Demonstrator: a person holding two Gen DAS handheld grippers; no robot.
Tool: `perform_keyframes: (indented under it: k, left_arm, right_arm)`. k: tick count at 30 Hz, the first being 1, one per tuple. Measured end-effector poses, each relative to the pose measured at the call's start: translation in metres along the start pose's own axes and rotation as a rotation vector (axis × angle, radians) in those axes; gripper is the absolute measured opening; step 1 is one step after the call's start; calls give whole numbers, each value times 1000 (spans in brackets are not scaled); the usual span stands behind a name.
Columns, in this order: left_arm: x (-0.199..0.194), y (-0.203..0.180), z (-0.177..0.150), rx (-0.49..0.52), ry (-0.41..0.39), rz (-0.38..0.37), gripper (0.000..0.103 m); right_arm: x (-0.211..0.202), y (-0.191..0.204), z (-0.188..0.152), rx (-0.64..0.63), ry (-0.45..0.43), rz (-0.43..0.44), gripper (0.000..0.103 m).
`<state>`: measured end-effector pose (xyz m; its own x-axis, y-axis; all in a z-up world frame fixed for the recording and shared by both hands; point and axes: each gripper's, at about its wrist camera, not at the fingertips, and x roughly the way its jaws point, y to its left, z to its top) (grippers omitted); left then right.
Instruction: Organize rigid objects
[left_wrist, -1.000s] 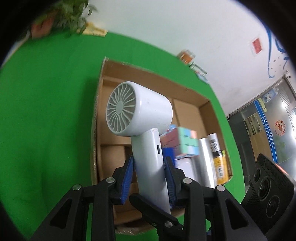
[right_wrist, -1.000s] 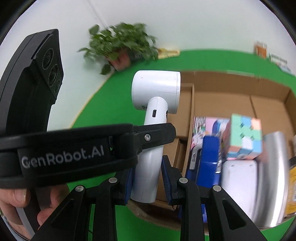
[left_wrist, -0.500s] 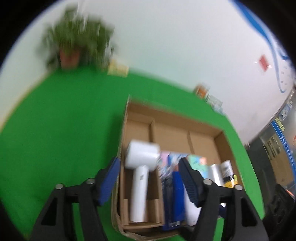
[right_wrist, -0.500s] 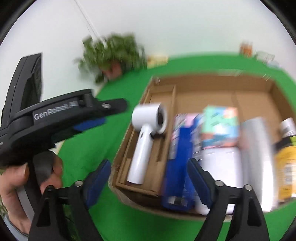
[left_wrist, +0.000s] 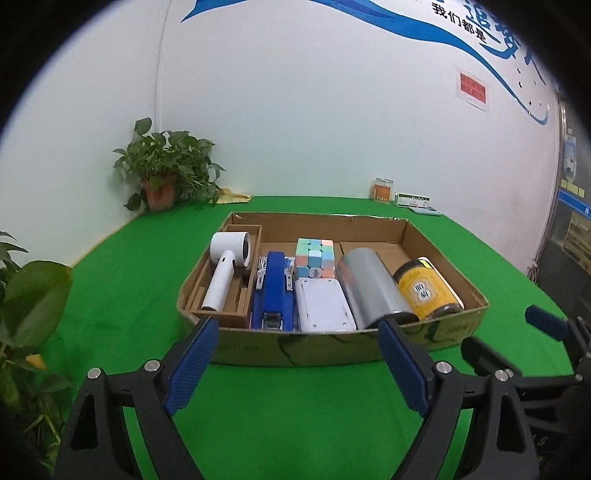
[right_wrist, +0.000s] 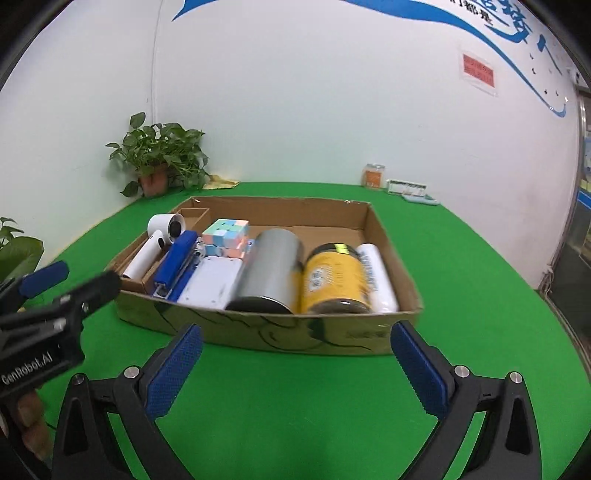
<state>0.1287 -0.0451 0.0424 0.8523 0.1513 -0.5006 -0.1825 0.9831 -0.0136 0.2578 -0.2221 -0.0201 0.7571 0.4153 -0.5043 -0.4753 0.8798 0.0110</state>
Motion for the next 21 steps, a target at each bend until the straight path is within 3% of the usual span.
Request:
perform_keyframes:
  k: [4, 13, 21]
  left_arm:
    - [-14, -9, 2, 50, 4, 44, 88]
    - [-44, -23, 1, 49, -29, 126, 89]
    - [-35, -36, -16, 51, 19, 72, 89]
  right_arm:
    - [-30, -10, -2, 9, -28, 46, 102]
    - [-66, -22, -16, -3, -34, 94, 102]
    - [-73, -26, -29, 5, -13, 71, 102]
